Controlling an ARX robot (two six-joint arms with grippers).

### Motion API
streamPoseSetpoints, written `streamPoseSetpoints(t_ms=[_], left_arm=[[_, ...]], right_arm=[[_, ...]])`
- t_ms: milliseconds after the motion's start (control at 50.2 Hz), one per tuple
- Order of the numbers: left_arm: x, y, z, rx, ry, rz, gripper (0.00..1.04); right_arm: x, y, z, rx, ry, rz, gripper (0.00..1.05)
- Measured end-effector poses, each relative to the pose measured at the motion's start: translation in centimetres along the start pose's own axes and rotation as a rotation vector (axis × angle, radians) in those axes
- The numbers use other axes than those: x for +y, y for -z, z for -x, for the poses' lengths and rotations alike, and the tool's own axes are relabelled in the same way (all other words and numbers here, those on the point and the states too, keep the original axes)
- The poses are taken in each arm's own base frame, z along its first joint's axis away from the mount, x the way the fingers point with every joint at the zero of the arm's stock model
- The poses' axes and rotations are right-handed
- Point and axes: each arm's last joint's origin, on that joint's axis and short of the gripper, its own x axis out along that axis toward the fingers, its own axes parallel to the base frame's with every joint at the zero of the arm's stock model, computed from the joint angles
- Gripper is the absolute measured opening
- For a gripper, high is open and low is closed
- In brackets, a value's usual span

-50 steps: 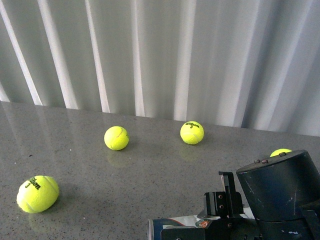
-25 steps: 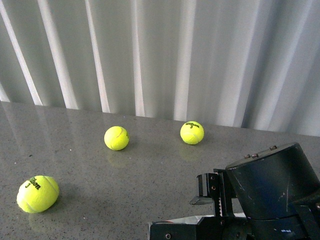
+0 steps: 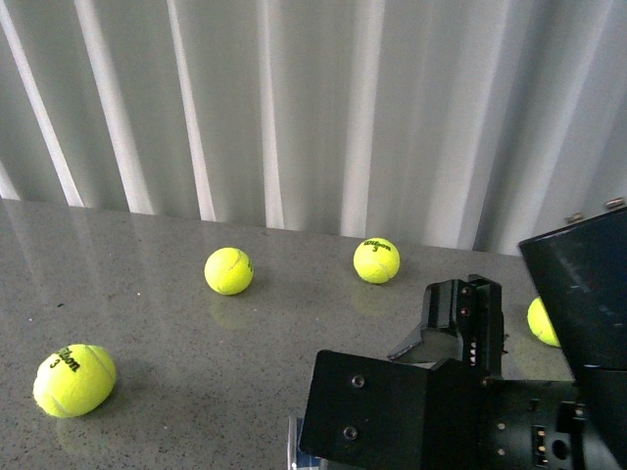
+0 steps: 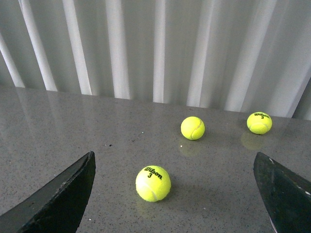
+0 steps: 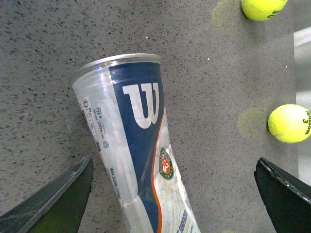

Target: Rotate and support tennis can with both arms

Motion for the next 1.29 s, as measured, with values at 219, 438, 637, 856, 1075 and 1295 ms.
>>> streamPoseSetpoints(t_ms=[219, 438, 637, 856, 1075, 1295], left_arm=[[0.0, 0.0, 0.0, 0.000, 0.000, 0.000, 0.98], [0.0, 0.0, 0.0, 0.000, 0.000, 0.000, 0.98], [0.0, 0.0, 0.0, 0.000, 0.000, 0.000, 0.98], [0.0, 0.0, 0.0, 0.000, 0.000, 0.000, 0.98], [0.0, 0.0, 0.0, 0.000, 0.000, 0.000, 0.98], [0.0, 0.0, 0.0, 0.000, 0.000, 0.000, 0.98]], right_arm=[[-0.8, 0.2, 3.4, -0.053, 0.042, -0.125, 0.98], [-3.7, 0.9, 8.8, -0.132, 0.305, -0.331, 0.98], [-6.6, 3.2, 14.5, -0.139, 0.722, -0.606, 0.98], [-6.1, 7.6, 19.1, -0.103, 1.060, -0.867, 0.98], [-0.9, 8.7, 19.8, -0.351, 0.901, -1.013, 0.55], [1.6, 8.4, 18.9, -0.361, 0.902, -1.032, 0.04]])
